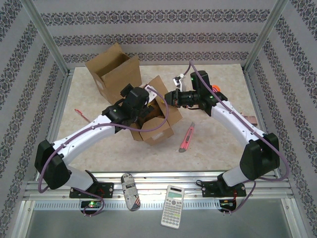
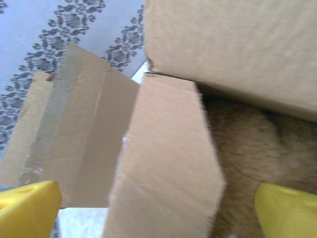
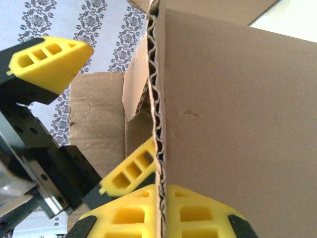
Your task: Unpack the express box
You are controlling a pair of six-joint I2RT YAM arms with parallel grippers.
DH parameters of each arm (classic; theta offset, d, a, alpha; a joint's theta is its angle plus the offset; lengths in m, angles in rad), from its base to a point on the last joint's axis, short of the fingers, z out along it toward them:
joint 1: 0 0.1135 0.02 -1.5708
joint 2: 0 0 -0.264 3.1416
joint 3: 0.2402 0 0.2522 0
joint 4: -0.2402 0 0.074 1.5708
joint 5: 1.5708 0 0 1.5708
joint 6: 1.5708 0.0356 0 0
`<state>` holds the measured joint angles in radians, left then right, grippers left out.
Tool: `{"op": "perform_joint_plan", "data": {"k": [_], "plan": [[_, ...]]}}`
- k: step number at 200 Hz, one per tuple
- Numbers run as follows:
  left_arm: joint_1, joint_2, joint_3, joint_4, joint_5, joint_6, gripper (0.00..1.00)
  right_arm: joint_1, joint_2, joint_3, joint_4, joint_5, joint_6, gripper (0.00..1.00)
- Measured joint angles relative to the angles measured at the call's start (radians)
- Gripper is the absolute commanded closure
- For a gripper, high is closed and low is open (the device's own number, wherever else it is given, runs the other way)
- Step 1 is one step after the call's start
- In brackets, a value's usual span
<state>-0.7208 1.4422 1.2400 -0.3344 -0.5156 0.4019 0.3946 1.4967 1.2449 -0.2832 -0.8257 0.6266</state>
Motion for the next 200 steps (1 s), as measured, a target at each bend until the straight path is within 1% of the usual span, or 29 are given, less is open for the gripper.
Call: {"op": "perform_joint_plan", "data": {"k": [10,19,39,67,70,73,76,94,108,121,143,152,178,189,200], "plan": [[0.0,0.014,0.0,0.014,-0.033,0.012,0.02,0.0,0.0,-0.005,0.002,-0.002,0.0,1.0],[0.0,0.026,0.0,0.019,-0.057,0.018,0.05,0.0,0.0,-0.008,0.003,-0.003,0.001,1.0],[0.0,0.041,0.0,0.023,-0.095,0.031,0.16,0.0,0.0,-0.01,0.004,-0.003,0.004,1.0],[0.001,0.043,0.0,0.024,-0.122,0.036,0.33,0.0,-0.004,-0.01,0.006,-0.003,0.004,1.0],[0.001,0.043,0.0,0.023,-0.122,0.038,0.38,0.0,-0.006,-0.01,0.006,-0.003,0.004,1.0],[0.001,0.043,0.0,0.023,-0.122,0.037,0.46,0.0,-0.006,-0.01,0.007,-0.003,0.004,1.0],[0.001,0.043,0.0,0.021,-0.121,0.038,0.5,0.0,-0.007,-0.01,0.007,-0.003,0.004,1.0],[0.001,0.043,0.002,0.008,-0.116,0.031,0.64,0.0,-0.013,-0.011,0.01,-0.003,0.004,1.0],[0.001,0.043,0.004,-0.007,-0.103,0.027,0.84,0.0,-0.015,-0.013,0.012,-0.004,0.004,1.0],[0.003,0.041,0.01,-0.027,-0.094,0.022,1.0,0.0,-0.015,-0.016,0.01,-0.007,0.003,1.0],[0.008,0.032,0.024,-0.069,-0.075,0.01,1.0,0.0,-0.015,-0.018,-0.013,-0.011,-0.008,1.0],[0.01,0.025,0.036,-0.092,-0.068,0.007,1.0,0.0,-0.015,-0.018,-0.026,-0.014,-0.025,0.92],[0.017,0.01,0.078,-0.186,-0.024,-0.022,1.0,0.0,-0.015,-0.002,-0.074,-0.009,-0.083,0.56],[0.023,0.009,0.111,-0.234,0.0,-0.044,1.0,0.0,-0.017,0.014,-0.099,0.001,-0.113,0.47],[0.036,0.009,0.152,-0.285,0.037,-0.075,1.0,0.0,-0.023,0.032,-0.13,0.016,-0.143,0.4]]}}
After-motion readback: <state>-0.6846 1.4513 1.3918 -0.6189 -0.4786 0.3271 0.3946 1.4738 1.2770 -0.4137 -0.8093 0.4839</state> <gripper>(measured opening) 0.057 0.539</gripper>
